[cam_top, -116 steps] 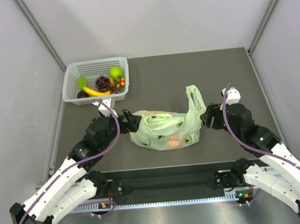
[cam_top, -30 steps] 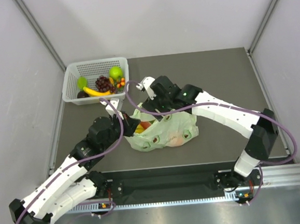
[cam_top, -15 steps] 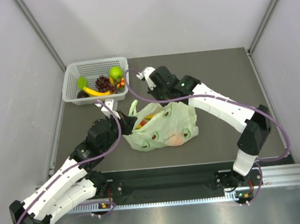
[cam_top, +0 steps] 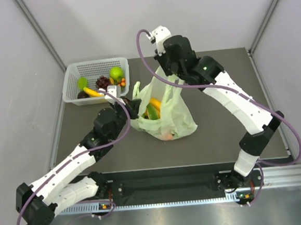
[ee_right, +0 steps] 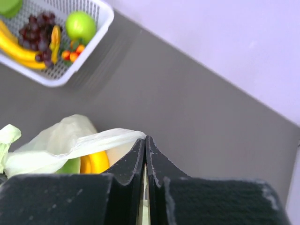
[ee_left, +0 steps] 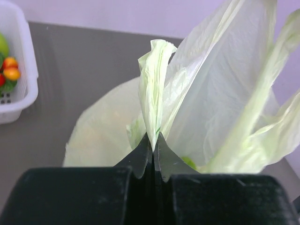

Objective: Untie the knot of the plastic bag and take out the fruit

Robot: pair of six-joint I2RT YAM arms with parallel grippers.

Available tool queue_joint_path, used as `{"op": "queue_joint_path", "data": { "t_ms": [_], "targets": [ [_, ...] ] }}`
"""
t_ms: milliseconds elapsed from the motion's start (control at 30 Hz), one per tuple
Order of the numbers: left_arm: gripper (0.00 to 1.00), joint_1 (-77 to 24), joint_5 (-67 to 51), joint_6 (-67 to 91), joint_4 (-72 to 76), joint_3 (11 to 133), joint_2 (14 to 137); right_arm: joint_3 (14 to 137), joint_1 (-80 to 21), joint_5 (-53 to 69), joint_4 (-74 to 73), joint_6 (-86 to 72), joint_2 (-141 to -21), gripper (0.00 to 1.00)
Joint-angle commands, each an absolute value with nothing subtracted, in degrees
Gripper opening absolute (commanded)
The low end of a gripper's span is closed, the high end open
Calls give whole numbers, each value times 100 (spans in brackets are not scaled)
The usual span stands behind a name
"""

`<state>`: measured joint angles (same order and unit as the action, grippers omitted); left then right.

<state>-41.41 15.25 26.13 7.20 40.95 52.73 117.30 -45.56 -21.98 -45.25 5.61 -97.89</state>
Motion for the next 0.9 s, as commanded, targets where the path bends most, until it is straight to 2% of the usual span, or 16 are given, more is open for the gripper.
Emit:
{"op": "queue_joint_path", "data": {
  "t_ms": [0,200,367,467,600,767,833,867],
  "targets": [
    [0,-4140,1643,2487,1194,4175,5291,12331,-4368,-2831,-3842,975,-9475,0],
    [0,-4140,1828,2654,1688,3507,5124,11313,-4386,-2332,-2884,1055,-8642,0],
    [0,-4157,1609,3031,1740,2735,5028,10540,-4639,-1303,-3286,985,-8376,0],
    [0,-4157,1521,3392,1889,2139,4879,9723,-4877,-1170,-3314,853,-8113,0],
    [0,-4175,1117,3743,1811,1539,4308,8476,-5334,-1186,-3164,502,-7613,0],
    [0,-4245,1020,3814,1030,1309,3019,7717,-5581,-1318,-3014,97,-7146,0],
    [4,-4254,967,3771,511,1414,2700,7655,-5660,-1414,-3119,-147,-7049,0],
    [8,-4263,967,3736,362,1459,2446,7664,-5747,-1580,-3190,-236,-7031,3]
  ]
}}
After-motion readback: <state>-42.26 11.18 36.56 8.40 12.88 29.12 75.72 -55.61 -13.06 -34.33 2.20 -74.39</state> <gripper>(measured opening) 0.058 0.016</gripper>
